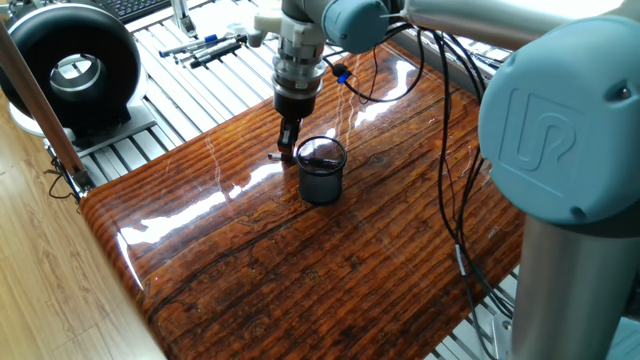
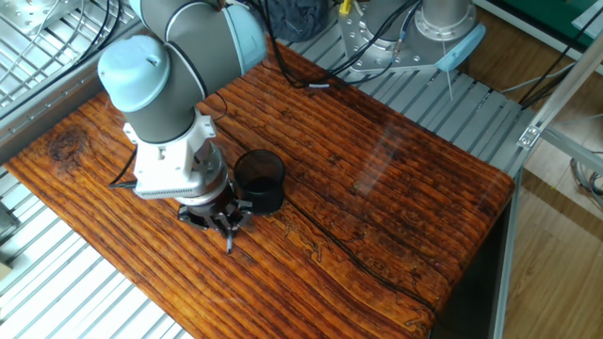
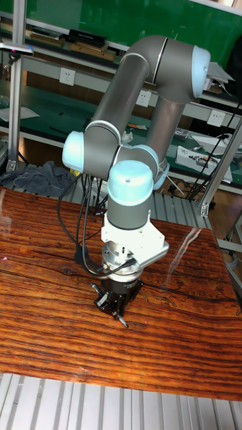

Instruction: Put the pen into the pen holder

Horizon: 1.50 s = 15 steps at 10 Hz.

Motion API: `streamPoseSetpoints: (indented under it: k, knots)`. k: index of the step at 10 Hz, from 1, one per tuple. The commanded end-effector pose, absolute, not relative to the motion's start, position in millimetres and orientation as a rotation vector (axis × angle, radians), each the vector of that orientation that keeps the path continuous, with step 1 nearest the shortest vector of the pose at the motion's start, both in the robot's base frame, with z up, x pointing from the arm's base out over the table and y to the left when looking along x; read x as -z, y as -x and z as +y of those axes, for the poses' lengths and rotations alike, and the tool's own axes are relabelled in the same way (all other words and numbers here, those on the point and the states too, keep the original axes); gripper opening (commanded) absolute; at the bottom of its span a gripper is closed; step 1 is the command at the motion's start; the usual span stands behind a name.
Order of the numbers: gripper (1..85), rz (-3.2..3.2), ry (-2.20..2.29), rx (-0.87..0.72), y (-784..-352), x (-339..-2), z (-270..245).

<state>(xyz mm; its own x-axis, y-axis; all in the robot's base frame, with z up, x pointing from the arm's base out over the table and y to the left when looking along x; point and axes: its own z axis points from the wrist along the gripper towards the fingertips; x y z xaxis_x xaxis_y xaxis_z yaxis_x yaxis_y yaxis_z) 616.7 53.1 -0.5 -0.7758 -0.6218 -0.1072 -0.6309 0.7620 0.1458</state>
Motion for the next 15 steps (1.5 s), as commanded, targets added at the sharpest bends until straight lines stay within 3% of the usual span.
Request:
streamPoseSetpoints:
  k: [1, 5, 9, 15]
  knots:
    - [1.3, 2.889, 1.019, -0.272, -619.4, -5.7, 51.4]
    - [1.3, 2.91, 1.009, -0.28, -613.3, -25.9, 51.9]
    - [1.3, 2.962, 1.099, -0.115, -605.7, -36.3, 28.9]
    - [1.3, 3.038, 1.001, -0.141, -589.3, -45.8, 34.3]
